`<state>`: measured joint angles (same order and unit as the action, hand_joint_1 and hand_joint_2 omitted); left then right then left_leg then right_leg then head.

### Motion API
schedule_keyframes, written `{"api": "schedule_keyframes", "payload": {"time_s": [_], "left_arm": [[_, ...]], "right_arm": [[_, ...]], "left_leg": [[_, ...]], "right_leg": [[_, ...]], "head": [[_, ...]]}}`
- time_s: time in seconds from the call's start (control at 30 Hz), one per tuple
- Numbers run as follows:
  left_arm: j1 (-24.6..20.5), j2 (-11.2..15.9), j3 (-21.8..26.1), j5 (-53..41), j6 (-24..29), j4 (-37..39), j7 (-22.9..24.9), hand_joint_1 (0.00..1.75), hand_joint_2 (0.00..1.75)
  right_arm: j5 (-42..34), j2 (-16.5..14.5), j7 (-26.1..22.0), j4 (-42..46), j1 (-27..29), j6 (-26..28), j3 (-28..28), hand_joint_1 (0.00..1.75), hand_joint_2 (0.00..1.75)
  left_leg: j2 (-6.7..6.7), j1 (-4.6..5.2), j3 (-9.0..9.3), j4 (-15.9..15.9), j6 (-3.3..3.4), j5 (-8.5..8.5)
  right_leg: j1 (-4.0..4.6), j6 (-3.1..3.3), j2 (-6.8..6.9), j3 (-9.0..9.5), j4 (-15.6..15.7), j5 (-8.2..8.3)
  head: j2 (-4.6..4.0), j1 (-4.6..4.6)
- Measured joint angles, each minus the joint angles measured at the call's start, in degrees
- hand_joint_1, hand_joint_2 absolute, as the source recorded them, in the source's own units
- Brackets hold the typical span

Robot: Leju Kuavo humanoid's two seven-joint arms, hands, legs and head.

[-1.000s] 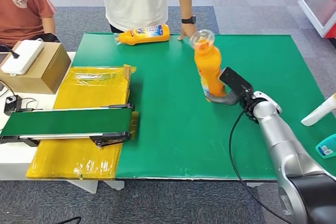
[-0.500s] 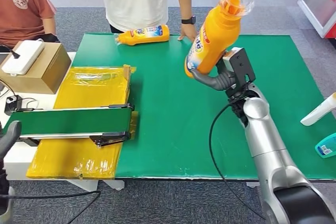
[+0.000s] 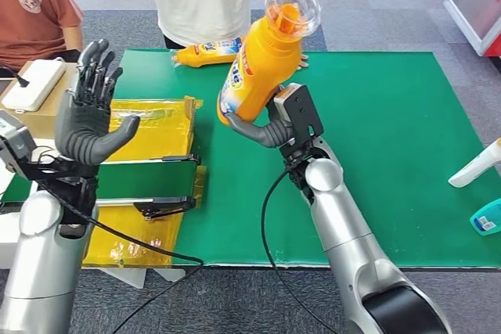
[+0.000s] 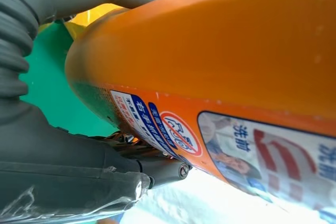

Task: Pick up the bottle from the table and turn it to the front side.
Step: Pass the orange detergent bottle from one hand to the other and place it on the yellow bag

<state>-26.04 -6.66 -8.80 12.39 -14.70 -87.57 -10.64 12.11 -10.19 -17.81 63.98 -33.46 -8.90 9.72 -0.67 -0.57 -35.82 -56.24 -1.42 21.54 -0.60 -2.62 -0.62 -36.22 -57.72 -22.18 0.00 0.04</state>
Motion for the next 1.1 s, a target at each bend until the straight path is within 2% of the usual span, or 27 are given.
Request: {"api": "schedule_keyframes", "payload": {"time_s": [0.17, 0.3, 0.57, 0.67, 0.87, 1.1], "left_arm": [[-0.82, -0.03, -1.78, -0.15, 0.02, 1.32, 0.16, 0.0, 1.75], [-1.84, -0.09, -3.72, -0.37, -1.99, 2.34, 1.33, 0.0, 1.75], [-7.6, -1.61, -15.18, -2.57, -2.84, 7.55, 4.43, 0.0, 1.75], [-9.41, -1.91, -17.96, -3.11, -2.47, 9.2, 5.05, 0.0, 1.75], [-11.62, -2.34, -20.65, -4.78, -0.18, 11.34, 6.13, 0.0, 1.75], [-12.76, -2.88, -21.64, -8.59, 2.41, 12.65, 6.2, 0.0, 1.75]], "right_arm": [[0.1, -0.13, -0.04, -0.26, 0.22, 0.04, 0.28, 1.75, 1.75], [0.7, -0.26, -0.23, -0.42, 0.32, -0.06, 0.44, 1.75, 1.75], [2.86, -1.67, -1.4, -1.45, 0.39, 0.13, 2.29, 1.75, 1.75], [3.32, -1.85, -1.78, -1.87, 0.39, 0.51, 2.66, 1.75, 1.75], [4.38, -1.89, -2.31, -2.06, 0.66, 1.26, 3.02, 1.75, 1.75], [5.27, -2.03, -2.42, -1.19, 1.88, 1.19, 5.5, 1.75, 1.75]], "left_leg": [[0.0, -0.01, -0.01, 0.0, -0.01, 0.0], [0.0, -0.01, -0.01, 0.0, -0.01, -0.01], [-0.01, 0.0, -0.08, -0.02, 0.02, -0.03], [-0.01, 0.01, -0.08, -0.02, 0.01, -0.03], [0.0, 0.0, -0.09, -0.02, 0.01, -0.04], [0.0, 0.0, -0.11, -0.02, 0.01, -0.03]], "right_leg": [[0.01, 0.01, 0.0, -0.02, 0.0, 0.0], [0.01, 0.01, 0.01, -0.03, 0.0, 0.0], [-0.02, -0.04, 0.01, -0.04, 0.0, 0.03], [-0.02, -0.03, 0.01, -0.05, 0.0, 0.04], [0.0, -0.01, 0.0, -0.08, -0.01, 0.05], [0.0, -0.01, 0.01, -0.09, -0.01, 0.05]], "head": [[0.0, -0.01], [0.0, -0.01], [0.0, 0.0], [0.0, 0.0], [0.0, 0.0], [0.0, 0.0]]}}
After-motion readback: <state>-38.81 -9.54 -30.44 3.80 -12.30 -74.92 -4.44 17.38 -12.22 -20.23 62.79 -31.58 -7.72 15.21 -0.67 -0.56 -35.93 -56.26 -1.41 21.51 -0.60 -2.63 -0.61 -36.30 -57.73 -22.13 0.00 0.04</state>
